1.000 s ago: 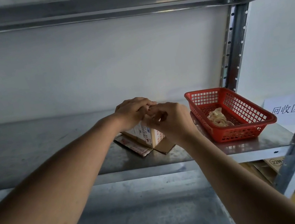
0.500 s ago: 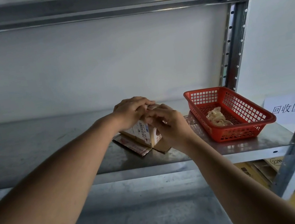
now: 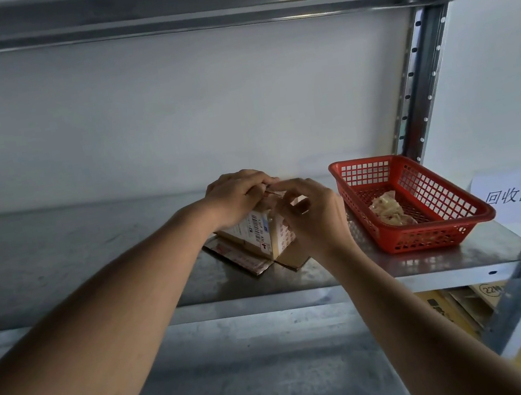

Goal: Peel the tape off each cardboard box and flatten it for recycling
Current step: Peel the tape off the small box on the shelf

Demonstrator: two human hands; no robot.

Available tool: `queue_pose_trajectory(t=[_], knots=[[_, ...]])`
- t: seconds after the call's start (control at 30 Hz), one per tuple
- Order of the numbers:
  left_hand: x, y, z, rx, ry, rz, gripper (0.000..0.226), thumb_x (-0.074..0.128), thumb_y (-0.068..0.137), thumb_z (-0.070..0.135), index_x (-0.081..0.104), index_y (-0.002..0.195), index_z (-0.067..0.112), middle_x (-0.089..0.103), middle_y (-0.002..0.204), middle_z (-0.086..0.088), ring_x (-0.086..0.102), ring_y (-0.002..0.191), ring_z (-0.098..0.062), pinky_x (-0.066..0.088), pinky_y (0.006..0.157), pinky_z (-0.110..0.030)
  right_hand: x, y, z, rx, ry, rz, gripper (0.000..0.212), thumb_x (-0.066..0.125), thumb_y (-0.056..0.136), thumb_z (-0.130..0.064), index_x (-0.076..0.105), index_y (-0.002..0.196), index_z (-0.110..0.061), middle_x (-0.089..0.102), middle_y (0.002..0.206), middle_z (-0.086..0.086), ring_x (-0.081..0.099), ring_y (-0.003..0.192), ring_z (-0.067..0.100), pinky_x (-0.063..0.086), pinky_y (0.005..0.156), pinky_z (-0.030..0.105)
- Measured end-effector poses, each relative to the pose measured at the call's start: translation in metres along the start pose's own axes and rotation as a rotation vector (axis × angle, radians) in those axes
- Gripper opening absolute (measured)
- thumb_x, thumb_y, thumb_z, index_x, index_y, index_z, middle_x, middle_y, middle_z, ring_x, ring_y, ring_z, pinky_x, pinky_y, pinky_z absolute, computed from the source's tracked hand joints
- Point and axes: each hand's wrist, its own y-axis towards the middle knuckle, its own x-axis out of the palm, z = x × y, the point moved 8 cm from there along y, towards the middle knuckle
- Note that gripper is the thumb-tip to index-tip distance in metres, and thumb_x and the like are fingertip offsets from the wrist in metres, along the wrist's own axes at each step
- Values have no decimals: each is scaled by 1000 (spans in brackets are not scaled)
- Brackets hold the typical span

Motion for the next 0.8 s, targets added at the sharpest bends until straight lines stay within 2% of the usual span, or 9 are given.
queue_pose_trajectory(t=[0.13,0.27,0.33,0.4,0.5,0.57,0.63,0.7,0.8], knots=[[-1,-2,2,16,-7,0,43,29,110,37,55,141,51,47,155,14,35,146,-18,22,121,-47,1,2,-7,-60,-120,-53,22,90,79,-26,82,99,-26,68,89,-8,65,71,2,47,62,11],[0,-1,1,25,-29,-20,44,28,107,40,55,139,55,49,152,17,38,144,-14,24,120,-47,1,0,-23,-188,-165,-32,12,88,79,-12,83,88,-18,73,88,-5,59,68,-5,43,62,5],[0,-1,1,35,-33,-27,46,27,104,42,55,139,55,50,151,18,38,143,-13,24,121,-47,5,-2,-28,-234,-136,-72,12,86,80,-9,83,87,-17,71,85,-14,61,66,-9,43,63,4],[0,-1,0,30,-33,-17,46,27,104,42,55,138,55,49,151,19,38,143,-13,23,121,-45,9,-3,-21,-156,-41,-149,11,84,82,-8,82,88,-17,70,78,-20,66,65,-2,48,62,10],[0,-1,-1,18,-23,-3,42,31,108,39,55,138,55,48,153,17,37,144,-15,23,120,-44,10,-3,0,90,180,-184,17,76,90,-4,82,93,-19,75,70,-3,71,58,18,59,59,27],[0,-1,-1,13,-25,-6,42,31,108,38,55,138,55,47,153,18,36,145,-15,22,120,-45,8,-4,4,135,244,-163,20,72,95,-7,83,104,-22,77,73,1,73,59,20,59,59,28],[1,0,-2,-1,-8,-9,41,30,109,38,55,140,51,46,155,17,34,146,-17,21,121,-45,5,-6,4,148,264,-155,28,74,92,-14,78,110,-35,77,76,-2,74,61,18,61,59,29],[2,1,-2,-14,8,-12,41,29,110,39,55,140,49,45,156,16,32,147,-19,21,120,-45,1,-5,5,147,170,-120,24,80,87,-24,74,106,-39,76,76,-9,74,64,11,59,56,23],[1,0,0,1,-12,-17,42,28,110,39,54,139,54,46,154,16,34,145,-18,22,120,-49,-6,-1,6,94,-99,-12,7,79,88,-31,75,88,-36,69,80,-14,68,70,1,43,57,8]])
